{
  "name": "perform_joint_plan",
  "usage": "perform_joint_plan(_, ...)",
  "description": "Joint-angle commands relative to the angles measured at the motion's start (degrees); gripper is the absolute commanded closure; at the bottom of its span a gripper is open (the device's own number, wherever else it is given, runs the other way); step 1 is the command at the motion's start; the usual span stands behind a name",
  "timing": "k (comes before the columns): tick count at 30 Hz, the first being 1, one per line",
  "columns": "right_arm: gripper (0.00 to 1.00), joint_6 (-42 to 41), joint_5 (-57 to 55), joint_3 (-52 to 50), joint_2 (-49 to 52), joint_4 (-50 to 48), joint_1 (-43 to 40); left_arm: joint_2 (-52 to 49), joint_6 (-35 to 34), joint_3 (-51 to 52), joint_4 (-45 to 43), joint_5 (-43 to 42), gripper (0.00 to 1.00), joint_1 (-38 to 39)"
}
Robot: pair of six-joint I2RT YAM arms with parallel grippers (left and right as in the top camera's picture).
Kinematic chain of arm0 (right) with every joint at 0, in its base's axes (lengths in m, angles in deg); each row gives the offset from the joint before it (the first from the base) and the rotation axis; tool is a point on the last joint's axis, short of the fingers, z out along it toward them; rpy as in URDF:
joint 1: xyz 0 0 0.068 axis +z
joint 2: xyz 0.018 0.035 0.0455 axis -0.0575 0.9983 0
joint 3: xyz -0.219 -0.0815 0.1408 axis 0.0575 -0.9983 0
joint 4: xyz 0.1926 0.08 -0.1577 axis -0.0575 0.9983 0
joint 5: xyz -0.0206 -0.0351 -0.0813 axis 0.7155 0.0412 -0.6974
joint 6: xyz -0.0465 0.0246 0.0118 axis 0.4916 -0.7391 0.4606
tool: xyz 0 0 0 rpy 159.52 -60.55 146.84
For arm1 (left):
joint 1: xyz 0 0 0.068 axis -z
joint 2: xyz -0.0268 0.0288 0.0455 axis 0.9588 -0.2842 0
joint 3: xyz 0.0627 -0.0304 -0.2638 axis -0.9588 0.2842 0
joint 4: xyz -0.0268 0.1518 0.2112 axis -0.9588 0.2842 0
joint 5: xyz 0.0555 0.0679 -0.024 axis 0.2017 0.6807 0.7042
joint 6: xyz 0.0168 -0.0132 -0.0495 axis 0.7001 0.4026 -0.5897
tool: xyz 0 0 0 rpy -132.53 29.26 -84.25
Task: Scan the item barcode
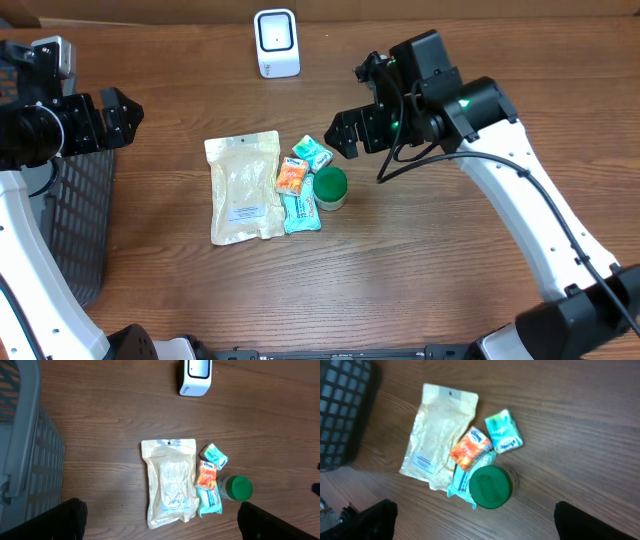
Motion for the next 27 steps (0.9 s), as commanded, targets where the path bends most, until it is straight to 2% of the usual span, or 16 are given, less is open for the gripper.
perform_joint_plan(1, 0.03, -0.96, -3.21, 1.55, 3.82, 0.22, 1.81, 1.18, 1.51, -0.35, -0.17, -0.81, 0.00, -0.09)
perform_joint_plan(8, 0.00, 1.64, -12.02, 1.55, 10.86, 0.90, 7.85, 1.18, 1.51, -0.35, -0.17, -0.81, 0.01, -0.09)
perform_joint_plan(16, 0.02, 1.36, -12.70, 1.55, 16.94, 1.75, 11.58, 1.18, 1.51, -0.35, -0.17, -0.81, 0.01, -0.09)
perform_joint_plan(22, 0.08, -7.21, -16.31, 1.53, 18.80, 3.52, 11.50, 1.18, 1.51, -0.35, -0.20, -0.81, 0.00, -0.09)
perform_joint_plan(27, 0.20, -15.26, -16.24, 0.83, 18.86, 3.19, 11.50, 1.18, 1.51, -0.35, -0.20, -0.81, 0.01, -0.09)
